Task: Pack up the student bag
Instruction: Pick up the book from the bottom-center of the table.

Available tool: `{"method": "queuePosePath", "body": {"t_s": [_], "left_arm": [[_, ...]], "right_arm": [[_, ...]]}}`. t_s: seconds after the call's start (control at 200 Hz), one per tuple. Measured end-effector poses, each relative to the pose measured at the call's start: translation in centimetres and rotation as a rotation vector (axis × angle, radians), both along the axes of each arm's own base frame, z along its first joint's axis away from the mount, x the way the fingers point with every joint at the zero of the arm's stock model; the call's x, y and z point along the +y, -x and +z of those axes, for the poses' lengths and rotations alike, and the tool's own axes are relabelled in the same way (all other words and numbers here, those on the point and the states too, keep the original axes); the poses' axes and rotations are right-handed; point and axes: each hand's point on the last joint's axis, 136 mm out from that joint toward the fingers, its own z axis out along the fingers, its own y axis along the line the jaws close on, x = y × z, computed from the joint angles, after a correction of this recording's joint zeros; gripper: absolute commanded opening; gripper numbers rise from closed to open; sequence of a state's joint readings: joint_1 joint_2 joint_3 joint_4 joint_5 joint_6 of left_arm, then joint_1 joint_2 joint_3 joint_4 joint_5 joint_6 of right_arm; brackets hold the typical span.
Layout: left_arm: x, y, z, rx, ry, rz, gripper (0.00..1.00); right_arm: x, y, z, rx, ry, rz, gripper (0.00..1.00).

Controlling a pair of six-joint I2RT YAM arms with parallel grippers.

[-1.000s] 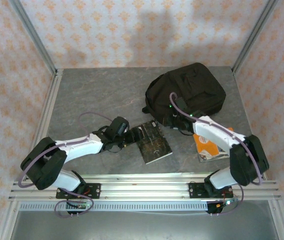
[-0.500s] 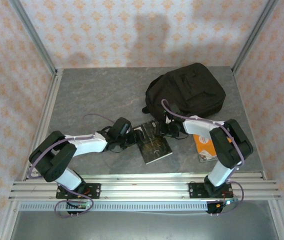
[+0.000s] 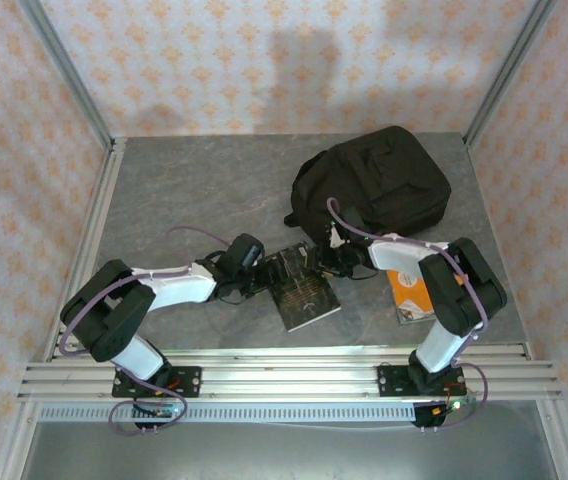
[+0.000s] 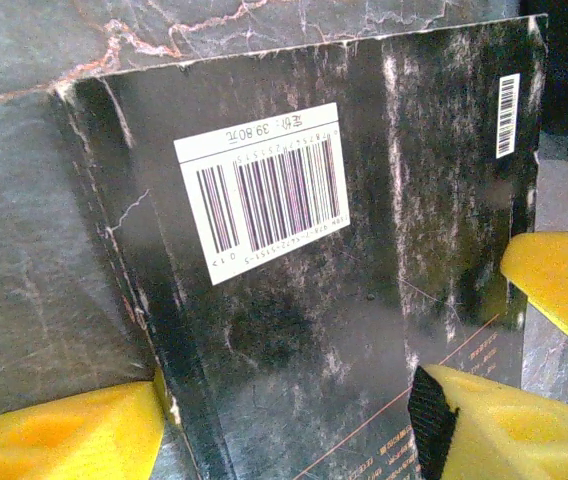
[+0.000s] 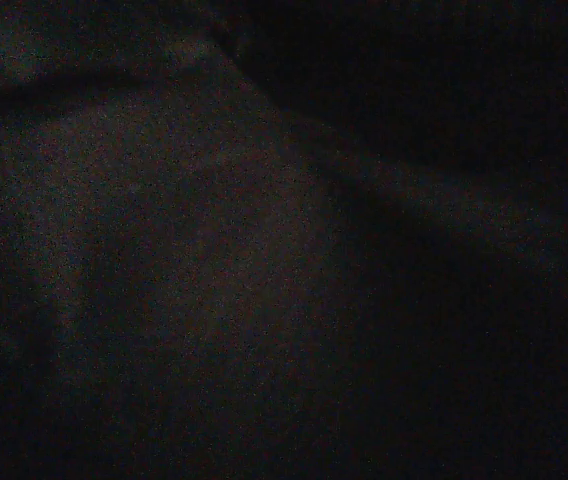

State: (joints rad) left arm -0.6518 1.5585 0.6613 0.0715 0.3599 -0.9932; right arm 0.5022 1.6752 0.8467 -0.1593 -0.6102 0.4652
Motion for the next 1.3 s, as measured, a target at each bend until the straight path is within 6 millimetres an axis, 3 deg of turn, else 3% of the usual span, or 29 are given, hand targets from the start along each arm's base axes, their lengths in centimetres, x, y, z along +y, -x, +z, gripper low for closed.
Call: {"method": "queuePosePath", "body": {"t_s": [0.19, 0.43, 0.575, 0.721, 0.801, 0.911, 1.056, 1.301], "left_arm": [[0.0, 0.0, 0.0, -0.001, -0.005, -0.006, 0.68], [0.0, 0.0, -0.1, 0.007, -0.011, -0.007, 0.68], [-0.1, 0.0, -0.1, 0.007, -0.012, -0.009, 0.68], [-0.1, 0.0, -0.2, 0.008, -0.017, -0.016, 0.67], [-0.1, 0.0, -0.2, 0.008, -0.020, -0.020, 0.67], [0.0, 0.0, -0.1, 0.008, -0.025, -0.025, 0.69], [-0.2, 0.1, 0.4, -0.006, -0.020, -0.045, 0.79], [1.1, -0.4, 1.4, -0.020, -0.012, -0.025, 0.85]], "right_arm": [[-0.1, 0.6, 0.9, 0.013, -0.021, -0.014, 0.40], [0.7, 1.8, 4.5, 0.002, -0.116, 0.019, 0.34], [1.4, 2.7, 4.9, 0.035, -0.168, 0.056, 0.30], [1.3, 3.1, 3.9, 0.061, -0.149, 0.066, 0.14], [1.0, 3.2, 3.4, 0.064, -0.122, 0.068, 0.00], [0.6, 3.1, 3.1, 0.057, -0.098, 0.062, 0.00], [0.5, 3.1, 3.1, 0.051, -0.085, 0.057, 0.00], [0.5, 2.7, 5.2, 0.023, -0.134, 0.024, 0.00]]}}
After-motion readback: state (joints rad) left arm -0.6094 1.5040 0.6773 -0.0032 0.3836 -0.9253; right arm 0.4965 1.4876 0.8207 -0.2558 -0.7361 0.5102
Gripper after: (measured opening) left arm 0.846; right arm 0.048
